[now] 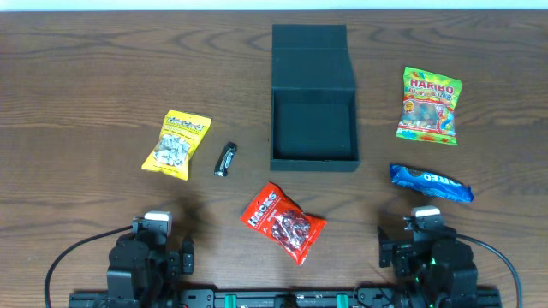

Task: Pack container
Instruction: 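Raise the left gripper and move it toward the yellow HACKS bag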

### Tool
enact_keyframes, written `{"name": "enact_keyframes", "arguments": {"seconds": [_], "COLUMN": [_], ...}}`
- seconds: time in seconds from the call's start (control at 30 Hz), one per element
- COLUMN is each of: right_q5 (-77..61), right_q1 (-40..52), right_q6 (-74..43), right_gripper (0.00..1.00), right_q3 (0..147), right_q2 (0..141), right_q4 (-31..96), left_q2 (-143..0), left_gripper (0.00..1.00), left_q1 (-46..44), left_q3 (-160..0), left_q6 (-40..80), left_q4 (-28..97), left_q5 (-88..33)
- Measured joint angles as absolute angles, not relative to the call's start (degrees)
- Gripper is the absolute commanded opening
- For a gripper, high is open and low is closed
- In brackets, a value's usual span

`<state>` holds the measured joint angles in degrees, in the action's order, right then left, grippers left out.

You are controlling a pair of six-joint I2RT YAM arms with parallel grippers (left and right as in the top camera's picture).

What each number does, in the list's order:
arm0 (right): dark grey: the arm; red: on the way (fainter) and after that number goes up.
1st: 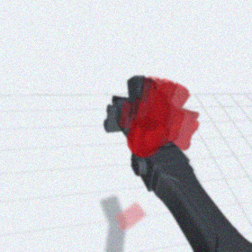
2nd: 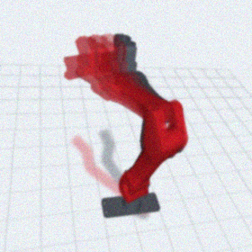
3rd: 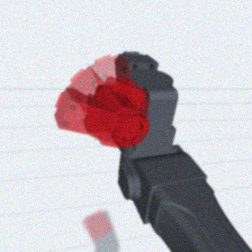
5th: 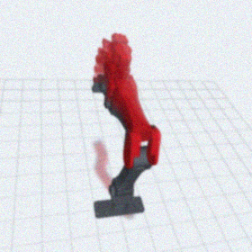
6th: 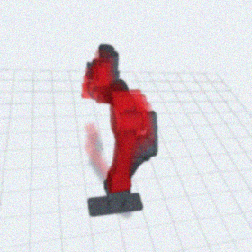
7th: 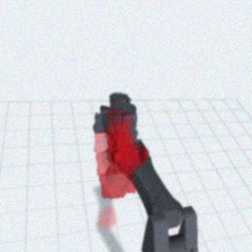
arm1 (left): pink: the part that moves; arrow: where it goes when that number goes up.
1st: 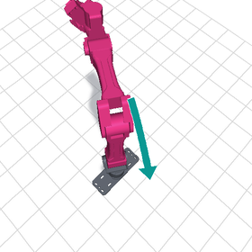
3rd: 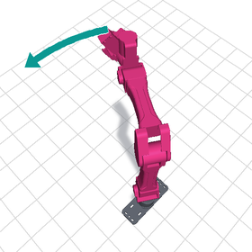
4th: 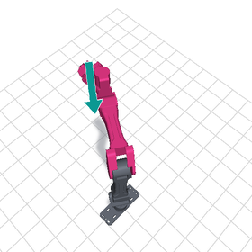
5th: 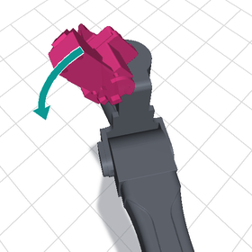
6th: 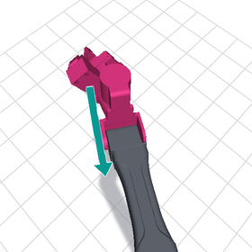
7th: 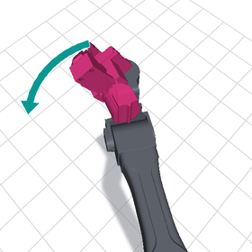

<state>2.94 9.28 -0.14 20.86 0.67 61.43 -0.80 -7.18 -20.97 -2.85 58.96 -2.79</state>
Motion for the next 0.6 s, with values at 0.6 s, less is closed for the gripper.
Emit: {"name": "enact_keyframes", "arguments": {"seconds": [0.6], "right_q5": [2.96], "right_q1": [9.28], "right_q6": [-0.14], "right_gripper": [0.99], "right_q3": [20.86], "right_q2": [0.67], "right_q4": [61.43], "left_q2": [-0.78], "left_gripper": [0.96], "left_q1": [-7.18], "left_q3": [-19.14], "left_q6": [-2.24], "left_q4": [42.98], "left_q5": [-16.60]}}
